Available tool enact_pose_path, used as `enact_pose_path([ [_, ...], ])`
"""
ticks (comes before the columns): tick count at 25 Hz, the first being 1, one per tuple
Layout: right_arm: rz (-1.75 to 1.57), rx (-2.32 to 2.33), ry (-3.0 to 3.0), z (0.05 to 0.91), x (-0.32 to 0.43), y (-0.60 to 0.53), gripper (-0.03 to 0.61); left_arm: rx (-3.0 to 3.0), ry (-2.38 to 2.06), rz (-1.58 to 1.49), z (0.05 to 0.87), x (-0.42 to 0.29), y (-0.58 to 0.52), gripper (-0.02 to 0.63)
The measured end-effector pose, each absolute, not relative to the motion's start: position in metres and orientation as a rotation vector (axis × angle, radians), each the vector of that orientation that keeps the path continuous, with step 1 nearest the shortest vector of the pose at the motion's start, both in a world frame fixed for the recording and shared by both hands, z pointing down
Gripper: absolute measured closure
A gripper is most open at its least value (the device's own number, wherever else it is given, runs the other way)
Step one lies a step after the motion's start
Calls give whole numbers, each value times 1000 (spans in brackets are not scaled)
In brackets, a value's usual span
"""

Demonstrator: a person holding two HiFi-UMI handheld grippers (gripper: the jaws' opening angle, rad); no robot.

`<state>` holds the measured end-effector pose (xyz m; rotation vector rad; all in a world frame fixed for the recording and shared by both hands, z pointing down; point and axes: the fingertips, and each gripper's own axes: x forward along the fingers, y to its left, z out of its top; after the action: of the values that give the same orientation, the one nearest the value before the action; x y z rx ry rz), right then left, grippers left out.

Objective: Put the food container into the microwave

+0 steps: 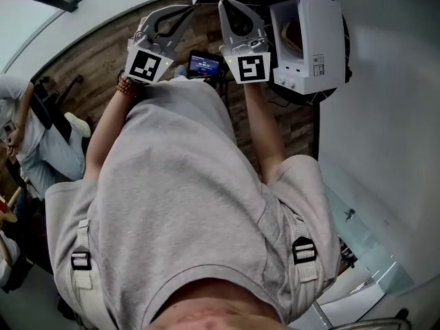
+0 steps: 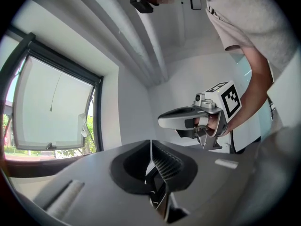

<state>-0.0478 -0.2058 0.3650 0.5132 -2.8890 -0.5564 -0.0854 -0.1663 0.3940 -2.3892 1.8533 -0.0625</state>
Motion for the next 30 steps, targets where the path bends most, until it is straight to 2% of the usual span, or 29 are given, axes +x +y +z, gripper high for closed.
enact_pose_path([
  [7,-539,453,-2887,374,-65,-194,565,-2275,1941,-148,399,-113,-157,611],
  [12,-513,432,-2882,380,-75,-188,565,-2276,2026,-96,399,-125,-148,611],
  [30,-435,395,-2877,404,-84,-162,565,-2255,2034,-129,401,-134,-123,611],
])
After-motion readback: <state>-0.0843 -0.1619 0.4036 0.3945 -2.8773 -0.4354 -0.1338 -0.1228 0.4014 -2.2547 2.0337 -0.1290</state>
